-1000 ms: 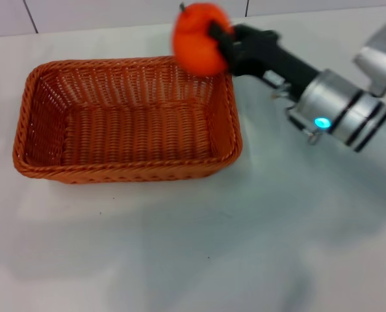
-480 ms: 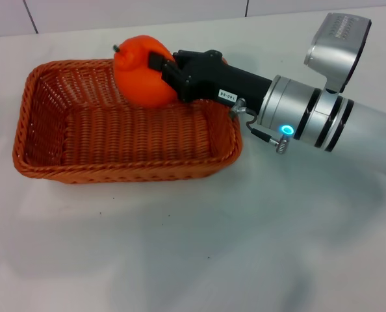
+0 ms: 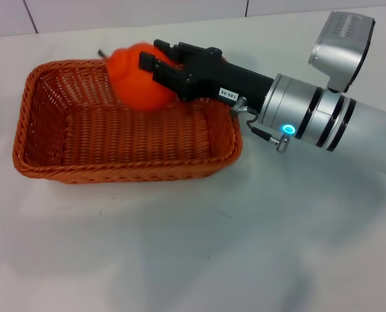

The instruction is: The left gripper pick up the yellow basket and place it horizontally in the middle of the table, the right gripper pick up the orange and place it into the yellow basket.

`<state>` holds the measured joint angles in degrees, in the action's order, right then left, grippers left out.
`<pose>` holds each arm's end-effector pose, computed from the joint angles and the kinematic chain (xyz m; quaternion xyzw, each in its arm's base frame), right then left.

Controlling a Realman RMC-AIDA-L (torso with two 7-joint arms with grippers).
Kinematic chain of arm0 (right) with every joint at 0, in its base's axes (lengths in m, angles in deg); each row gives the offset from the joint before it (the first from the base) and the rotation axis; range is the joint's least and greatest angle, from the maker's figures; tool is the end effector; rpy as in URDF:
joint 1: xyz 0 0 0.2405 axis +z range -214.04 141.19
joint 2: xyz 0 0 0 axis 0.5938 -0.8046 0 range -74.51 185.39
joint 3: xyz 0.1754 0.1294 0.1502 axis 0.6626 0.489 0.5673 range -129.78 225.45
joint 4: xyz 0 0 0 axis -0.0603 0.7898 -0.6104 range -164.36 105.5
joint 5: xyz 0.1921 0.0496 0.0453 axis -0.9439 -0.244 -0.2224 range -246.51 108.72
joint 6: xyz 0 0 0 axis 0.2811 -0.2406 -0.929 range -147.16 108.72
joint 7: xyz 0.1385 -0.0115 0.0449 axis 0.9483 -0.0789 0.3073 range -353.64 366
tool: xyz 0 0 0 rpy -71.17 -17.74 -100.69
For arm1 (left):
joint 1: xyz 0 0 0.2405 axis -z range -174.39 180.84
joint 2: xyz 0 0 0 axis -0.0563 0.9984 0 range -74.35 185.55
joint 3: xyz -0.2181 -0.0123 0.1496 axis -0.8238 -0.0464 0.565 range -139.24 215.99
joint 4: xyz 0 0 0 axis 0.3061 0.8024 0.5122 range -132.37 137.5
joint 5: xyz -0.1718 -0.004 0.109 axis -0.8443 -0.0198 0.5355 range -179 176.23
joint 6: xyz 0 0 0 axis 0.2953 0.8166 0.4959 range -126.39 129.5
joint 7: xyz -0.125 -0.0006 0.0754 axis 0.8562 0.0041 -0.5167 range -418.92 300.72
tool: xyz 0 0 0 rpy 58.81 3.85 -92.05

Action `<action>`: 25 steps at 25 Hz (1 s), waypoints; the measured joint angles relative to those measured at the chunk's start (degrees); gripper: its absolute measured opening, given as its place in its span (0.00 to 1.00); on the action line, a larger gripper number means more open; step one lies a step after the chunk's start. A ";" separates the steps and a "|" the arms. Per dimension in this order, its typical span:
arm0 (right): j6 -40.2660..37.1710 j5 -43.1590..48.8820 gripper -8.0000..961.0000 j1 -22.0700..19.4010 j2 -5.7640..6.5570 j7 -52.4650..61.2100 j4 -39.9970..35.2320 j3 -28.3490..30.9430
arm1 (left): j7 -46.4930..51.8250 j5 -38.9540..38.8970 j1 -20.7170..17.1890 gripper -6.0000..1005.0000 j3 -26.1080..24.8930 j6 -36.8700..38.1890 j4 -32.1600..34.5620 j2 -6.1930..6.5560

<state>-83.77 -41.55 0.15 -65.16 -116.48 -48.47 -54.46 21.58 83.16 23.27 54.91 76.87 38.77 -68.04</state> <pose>0.1818 0.3593 -0.0900 -0.2399 -0.8579 -0.1921 0.4118 -0.3470 0.3164 0.0795 -0.6433 -0.3904 -0.4734 0.4579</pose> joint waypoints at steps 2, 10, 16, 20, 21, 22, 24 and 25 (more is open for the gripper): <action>-0.12 -0.12 0.27 0.01 0.03 -0.01 0.00 0.08 | 0.00 0.00 0.01 0.89 -0.01 0.01 0.00 -0.01; 0.18 -1.07 0.73 -0.14 0.04 -0.15 0.00 0.35 | 0.00 0.00 0.09 0.89 -0.02 0.02 0.00 -0.02; 0.92 -7.45 0.87 -1.28 0.03 -9.47 0.54 0.39 | -1.46 -0.01 -0.06 0.89 -0.26 -0.40 -0.34 -0.06; 0.56 -16.73 0.94 -4.48 -0.20 -23.34 0.54 0.47 | -3.14 -0.09 -0.18 0.89 -0.47 -1.19 -1.16 -0.11; 0.51 -18.61 0.95 -5.19 -0.15 -25.63 0.55 0.53 | -3.52 -0.09 -0.23 0.89 -0.47 -1.58 -1.37 -0.11; 0.53 -20.63 0.97 -5.95 0.00 -27.74 0.58 0.87 | -3.87 -0.10 -0.30 0.89 -0.48 -1.86 -1.50 -0.11; 0.74 -24.43 0.99 -7.58 0.25 -30.90 1.13 2.71 | -5.34 -0.15 -0.39 0.89 -0.91 -2.30 -1.95 -0.14; 0.71 -25.71 0.99 -8.14 0.27 -31.90 1.52 3.92 | -5.93 -0.23 -0.38 0.89 -1.33 -2.38 -2.26 -0.15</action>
<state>-83.06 -67.26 -7.99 -64.89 -148.38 -46.95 -50.55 15.65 82.93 22.89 53.58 74.49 36.51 -68.19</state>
